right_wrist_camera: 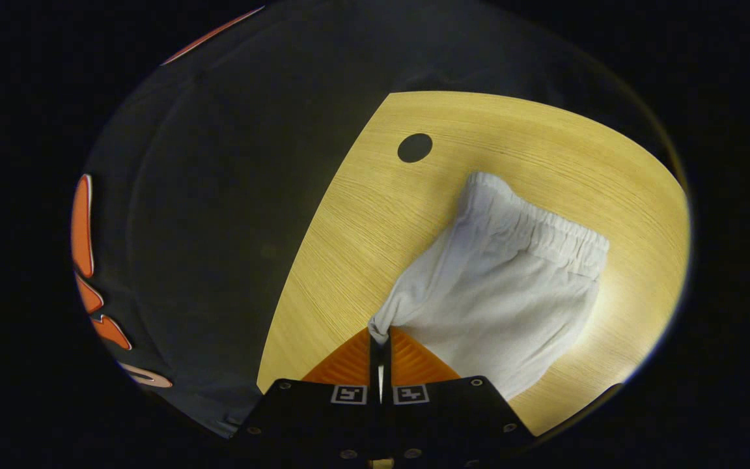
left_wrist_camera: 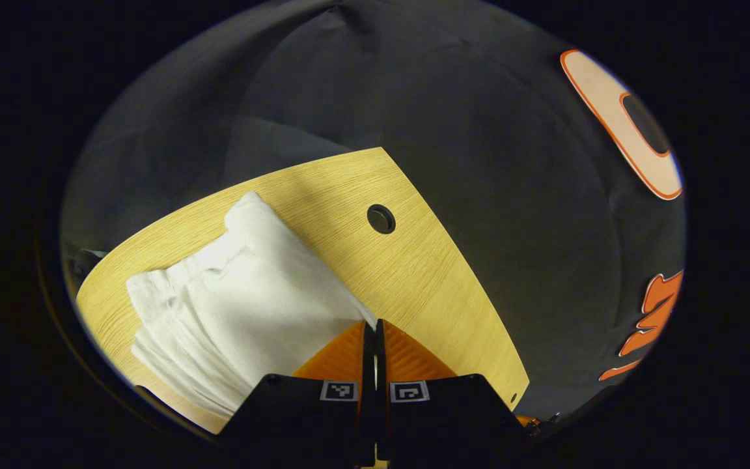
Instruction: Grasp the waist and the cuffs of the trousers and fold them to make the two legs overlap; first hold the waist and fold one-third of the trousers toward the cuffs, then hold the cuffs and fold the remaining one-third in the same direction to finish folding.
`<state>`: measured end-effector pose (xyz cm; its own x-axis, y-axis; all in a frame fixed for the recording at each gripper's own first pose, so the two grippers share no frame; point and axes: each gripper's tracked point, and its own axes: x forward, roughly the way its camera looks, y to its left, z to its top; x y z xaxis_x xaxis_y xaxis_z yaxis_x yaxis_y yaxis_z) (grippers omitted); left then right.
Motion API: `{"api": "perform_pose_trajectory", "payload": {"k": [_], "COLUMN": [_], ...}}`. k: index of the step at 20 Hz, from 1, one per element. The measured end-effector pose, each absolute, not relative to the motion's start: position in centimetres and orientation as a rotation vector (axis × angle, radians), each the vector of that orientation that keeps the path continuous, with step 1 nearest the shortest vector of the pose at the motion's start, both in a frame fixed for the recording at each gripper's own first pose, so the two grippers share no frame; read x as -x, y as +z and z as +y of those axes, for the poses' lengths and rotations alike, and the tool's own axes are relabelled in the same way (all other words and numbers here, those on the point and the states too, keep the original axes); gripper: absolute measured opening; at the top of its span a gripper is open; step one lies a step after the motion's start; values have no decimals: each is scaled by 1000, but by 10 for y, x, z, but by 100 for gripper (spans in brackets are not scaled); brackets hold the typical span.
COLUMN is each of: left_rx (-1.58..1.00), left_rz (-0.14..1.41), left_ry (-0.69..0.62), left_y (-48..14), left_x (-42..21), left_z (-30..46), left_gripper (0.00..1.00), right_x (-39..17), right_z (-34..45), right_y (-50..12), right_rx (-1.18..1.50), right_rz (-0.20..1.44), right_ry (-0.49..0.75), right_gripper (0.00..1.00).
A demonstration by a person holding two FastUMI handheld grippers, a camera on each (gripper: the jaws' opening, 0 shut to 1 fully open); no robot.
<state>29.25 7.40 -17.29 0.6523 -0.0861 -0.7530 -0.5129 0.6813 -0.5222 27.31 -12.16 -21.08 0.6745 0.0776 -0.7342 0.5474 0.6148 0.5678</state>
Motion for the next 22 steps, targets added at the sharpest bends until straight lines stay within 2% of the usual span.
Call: {"api": "perform_pose_trajectory", "payload": {"k": [5, 7, 8, 9, 11, 12, 13, 14, 22], "left_rx": [689, 661, 683, 719, 715, 697, 685, 674, 478], "left_rz": [839, 830, 816, 794, 777, 778, 771, 764, 644], "left_ry": [287, 287, 280, 269, 274, 278, 272, 265, 236], "left_y": [-183, -181, -176, -169, -158, -157, -151, -147, -109], "left_x": [-314, -321, -325, -328, -324, -320, -318, -317, -314], "left_z": [80, 78, 74, 69, 67, 69, 68, 66, 70], "left_gripper": [6, 53, 77, 100, 100, 100, 100, 100, 100], "right_x": [-278, -281, -281, -278, -275, -271, -264, -258, -203], "right_z": [-127, -127, -127, -129, -129, -133, -137, -142, -207], "right_y": [-227, -225, -223, -218, -207, -204, -197, -192, -171], "right_rx": [-899, -894, -890, -887, -873, -849, -823, -796, -783], "right_rz": [816, 809, 799, 791, 770, 763, 752, 745, 674], "right_ry": [-307, -294, -285, -284, -255, -255, -252, -251, -332], "right_gripper": [3, 8, 27, 25, 75, 87, 94, 98, 99]}}
